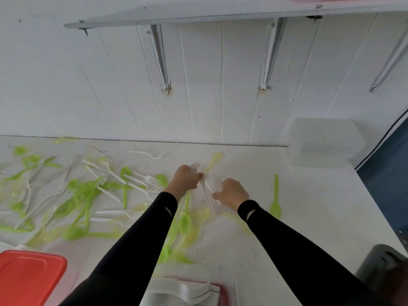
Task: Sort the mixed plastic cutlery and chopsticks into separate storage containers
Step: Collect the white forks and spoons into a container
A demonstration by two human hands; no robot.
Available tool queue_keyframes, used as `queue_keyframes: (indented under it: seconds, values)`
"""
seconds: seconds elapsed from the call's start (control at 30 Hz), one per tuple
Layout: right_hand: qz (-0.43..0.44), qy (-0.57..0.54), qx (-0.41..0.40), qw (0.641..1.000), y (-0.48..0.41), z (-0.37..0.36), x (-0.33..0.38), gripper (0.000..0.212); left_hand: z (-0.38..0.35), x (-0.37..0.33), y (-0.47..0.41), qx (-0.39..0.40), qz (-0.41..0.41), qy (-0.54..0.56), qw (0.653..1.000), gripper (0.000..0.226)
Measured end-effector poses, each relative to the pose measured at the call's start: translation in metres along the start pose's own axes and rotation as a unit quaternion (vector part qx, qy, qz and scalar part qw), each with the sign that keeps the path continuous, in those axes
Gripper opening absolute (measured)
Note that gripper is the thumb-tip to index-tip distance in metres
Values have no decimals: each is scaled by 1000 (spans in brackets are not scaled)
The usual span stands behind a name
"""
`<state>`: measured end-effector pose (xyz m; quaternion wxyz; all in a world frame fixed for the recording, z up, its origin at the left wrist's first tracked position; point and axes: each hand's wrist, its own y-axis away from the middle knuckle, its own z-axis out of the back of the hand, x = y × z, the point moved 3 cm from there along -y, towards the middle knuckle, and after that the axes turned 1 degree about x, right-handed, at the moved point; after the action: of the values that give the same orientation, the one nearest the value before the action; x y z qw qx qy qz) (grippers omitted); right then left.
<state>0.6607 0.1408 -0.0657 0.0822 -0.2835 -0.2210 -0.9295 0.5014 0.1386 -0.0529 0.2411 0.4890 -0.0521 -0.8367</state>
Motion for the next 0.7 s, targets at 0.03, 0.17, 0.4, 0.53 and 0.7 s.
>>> queue_keyframes:
  seconds: [0.03, 0.17, 0.4, 0.53, 0.7]
  values:
    - [4, 20, -6, 1000, 2, 2, -2, 22, 3, -6, 3, -12, -17, 42, 999, 9]
    - [7, -14, -30, 999, 9, 12, -9, 33, 10, -26, 23, -9, -48, 349, 936, 16]
    - [-15, -264, -60, 963, 48, 62, -17, 29, 3, -39, 43, -49, -21, 492, 869, 32]
    - [-64, -402, 72, 910, 74, 70, -15, 18, -11, -30, 55, -30, -9, 482, 876, 28]
    - [-135, -488, 221, 834, 86, 49, -22, 24, -19, -33, 69, 79, -25, 540, 838, 49]
